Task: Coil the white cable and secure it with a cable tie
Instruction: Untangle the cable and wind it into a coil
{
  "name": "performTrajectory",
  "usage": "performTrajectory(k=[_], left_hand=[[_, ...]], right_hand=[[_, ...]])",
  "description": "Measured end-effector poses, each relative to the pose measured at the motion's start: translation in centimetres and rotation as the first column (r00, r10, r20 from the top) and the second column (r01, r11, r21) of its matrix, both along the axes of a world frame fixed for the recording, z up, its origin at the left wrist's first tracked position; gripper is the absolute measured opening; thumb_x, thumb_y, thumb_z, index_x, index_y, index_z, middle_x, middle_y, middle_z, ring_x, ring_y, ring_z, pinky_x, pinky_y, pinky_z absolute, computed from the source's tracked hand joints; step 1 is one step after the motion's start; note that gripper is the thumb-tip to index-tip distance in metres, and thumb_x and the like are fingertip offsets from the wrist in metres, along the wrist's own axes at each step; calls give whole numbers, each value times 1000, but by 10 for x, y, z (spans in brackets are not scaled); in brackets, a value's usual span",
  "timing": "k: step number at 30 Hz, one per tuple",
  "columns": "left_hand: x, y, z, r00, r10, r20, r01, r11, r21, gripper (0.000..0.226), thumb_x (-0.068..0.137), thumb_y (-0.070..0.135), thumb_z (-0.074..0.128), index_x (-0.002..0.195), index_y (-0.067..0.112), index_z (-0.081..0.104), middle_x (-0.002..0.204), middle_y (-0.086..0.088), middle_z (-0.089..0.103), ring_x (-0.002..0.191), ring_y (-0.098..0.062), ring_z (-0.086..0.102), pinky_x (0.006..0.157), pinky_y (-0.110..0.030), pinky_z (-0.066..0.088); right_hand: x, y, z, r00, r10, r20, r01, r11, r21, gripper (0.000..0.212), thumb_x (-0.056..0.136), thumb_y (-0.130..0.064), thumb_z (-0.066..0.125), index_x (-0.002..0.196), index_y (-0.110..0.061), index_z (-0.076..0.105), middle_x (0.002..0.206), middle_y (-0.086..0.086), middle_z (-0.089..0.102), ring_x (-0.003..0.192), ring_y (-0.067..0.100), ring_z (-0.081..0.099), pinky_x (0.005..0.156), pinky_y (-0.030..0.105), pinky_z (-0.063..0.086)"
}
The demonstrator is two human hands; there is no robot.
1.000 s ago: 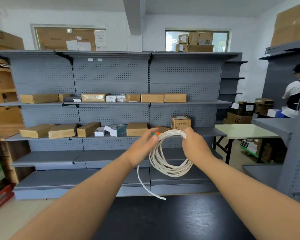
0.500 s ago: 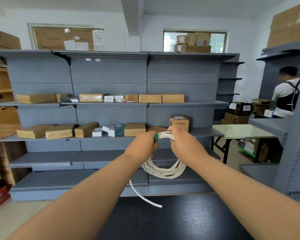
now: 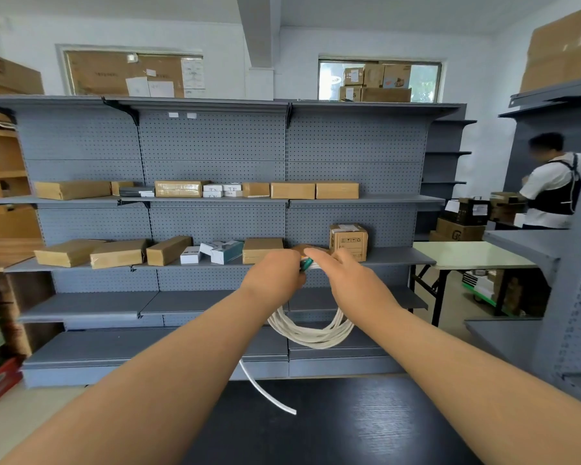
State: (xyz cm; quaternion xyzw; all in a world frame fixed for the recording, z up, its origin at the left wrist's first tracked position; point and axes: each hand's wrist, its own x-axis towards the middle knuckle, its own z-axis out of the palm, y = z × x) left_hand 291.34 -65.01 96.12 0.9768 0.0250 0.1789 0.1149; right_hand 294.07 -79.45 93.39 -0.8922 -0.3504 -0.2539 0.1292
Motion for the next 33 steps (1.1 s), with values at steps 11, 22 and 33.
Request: performTrajectory(k=[11, 22, 33], left_hand=[[-10, 2, -21, 977, -38, 208, 104, 943, -315, 16, 95, 25, 48, 105, 13, 51, 83, -6, 61, 73, -24, 58, 61, -30, 41], [-11, -6, -10, 982, -31, 188, -30, 950, 312, 9, 95, 12, 39, 102, 7, 43, 96, -13, 55, 75, -36, 57, 55, -39, 37], [-12, -4, -23, 955, -96, 282, 20, 965, 260, 20, 92, 21, 48, 109, 10, 49, 102, -9, 58, 83, -35, 60, 57, -38, 38]], right_hand=[[9, -2, 3, 980, 38, -193, 38, 926, 377, 52, 95, 1, 34, 134, -32, 45, 118, 12, 50, 94, 32, 55, 81, 44, 52], [-2, 0, 8, 998, -12, -60, 21, 990, 139, 67, 90, -11, 53, 146, -19, 18, 142, 9, 28, 121, 32, 40, 93, 42, 42], [-1, 7, 7, 989, -65, -130, 74, 995, 64, 15, 94, -9, 41, 108, -8, 48, 105, 13, 55, 90, 36, 57, 71, 43, 48]])
